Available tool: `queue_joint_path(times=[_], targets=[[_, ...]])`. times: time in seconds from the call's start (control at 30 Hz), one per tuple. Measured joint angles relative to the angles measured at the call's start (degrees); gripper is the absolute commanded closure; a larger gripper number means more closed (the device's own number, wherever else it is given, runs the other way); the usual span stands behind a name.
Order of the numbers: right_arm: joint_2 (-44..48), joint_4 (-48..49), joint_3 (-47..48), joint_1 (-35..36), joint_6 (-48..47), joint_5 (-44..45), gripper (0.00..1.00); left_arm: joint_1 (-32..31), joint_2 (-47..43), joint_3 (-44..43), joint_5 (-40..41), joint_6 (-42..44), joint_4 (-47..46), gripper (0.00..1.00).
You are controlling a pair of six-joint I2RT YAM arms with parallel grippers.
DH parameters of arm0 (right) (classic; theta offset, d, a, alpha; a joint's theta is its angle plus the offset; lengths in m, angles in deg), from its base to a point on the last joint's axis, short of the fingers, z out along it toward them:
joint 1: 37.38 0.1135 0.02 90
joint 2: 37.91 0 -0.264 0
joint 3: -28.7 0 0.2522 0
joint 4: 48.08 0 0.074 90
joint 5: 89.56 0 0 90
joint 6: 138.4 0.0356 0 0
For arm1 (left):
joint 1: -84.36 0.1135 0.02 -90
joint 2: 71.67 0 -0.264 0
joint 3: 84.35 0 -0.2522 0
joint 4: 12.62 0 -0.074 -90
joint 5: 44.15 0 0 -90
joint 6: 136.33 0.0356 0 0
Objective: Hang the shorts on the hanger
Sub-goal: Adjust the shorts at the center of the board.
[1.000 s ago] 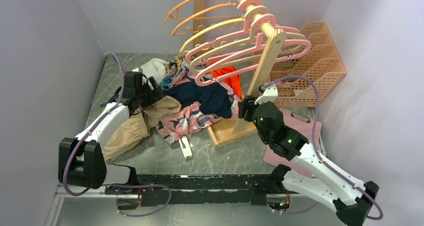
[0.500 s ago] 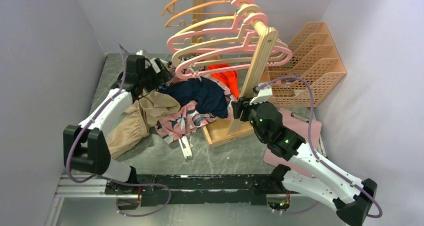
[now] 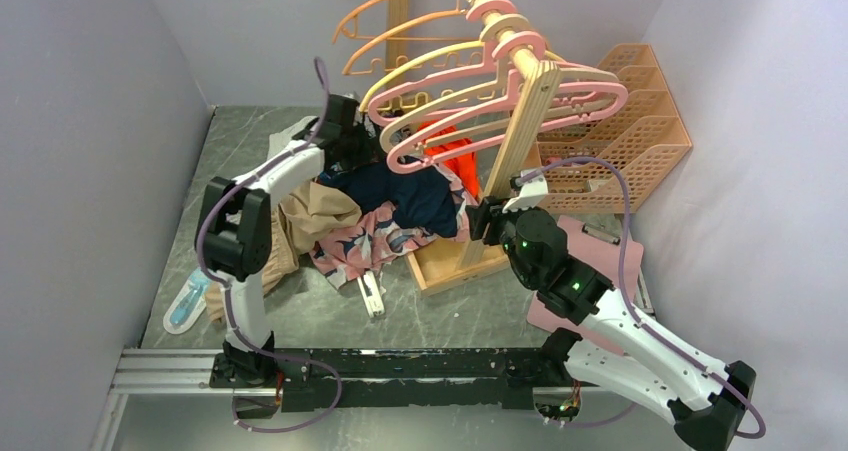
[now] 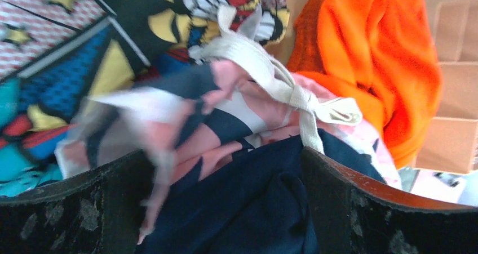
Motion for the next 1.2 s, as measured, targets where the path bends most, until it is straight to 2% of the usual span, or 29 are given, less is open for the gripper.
queue_joint_path(times=[0.17, 0.27, 0.33, 0.43, 0.53, 0.7, 0.73, 0.77, 0.87, 1.0, 1.2], targets=[[0.0, -0.7, 0.4, 0.0, 0.5, 0.3, 0.32, -3.3, 4.7, -3.0, 3.1, 1.2, 2.2, 0.01], [0.4, -3.7, 1.2, 0.0, 3.7, 0.2, 0.21, -3.9, 6.5, -4.4, 5.0, 1.2, 3.0, 0.0], [0.7, -5.0, 1.4, 0.0, 5.3, 0.5, 0.17, -4.0, 7.5, -4.5, 6.4, 1.2, 3.2, 0.01], [1.0, -6.3, 1.6, 0.0, 6.9, 1.4, 0.16, -4.1, 9.6, -4.5, 8.1, 0.7, 3.2, 0.07], [1.0, -7.1, 1.6, 0.0, 8.3, 2.3, 0.16, -4.2, 11.8, -4.6, 8.9, 0.0, 2.8, 0.23], [0.0, -8.1, 1.5, -0.5, 10.1, 2.0, 0.18, -4.4, 13.2, -4.7, 9.5, -0.9, 1.9, 0.66], [0.0, -8.1, 1.5, -0.5, 10.1, 2.0, 0.18, -4.5, 13.3, -4.7, 10.2, -1.3, 1.9, 0.81], [0.0, -8.1, 1.5, -0.5, 10.1, 2.0, 0.19, -4.5, 13.3, -4.7, 10.7, -2.3, 2.0, 0.92], [-0.1, -8.0, 1.5, -0.4, 10.4, 2.0, 0.2, -5.0, 12.8, -4.6, 13.3, -7.3, 2.5, 0.93], [-0.4, -7.7, 1.5, -0.3, 10.7, 2.1, 0.24, -5.0, 10.9, -0.9, 14.9, -8.1, -0.6, 0.93], [-0.8, -7.0, 1.5, -0.2, 11.3, 2.1, 0.25, -3.8, 7.0, 4.9, 13.1, -9.3, -5.7, 0.93]])
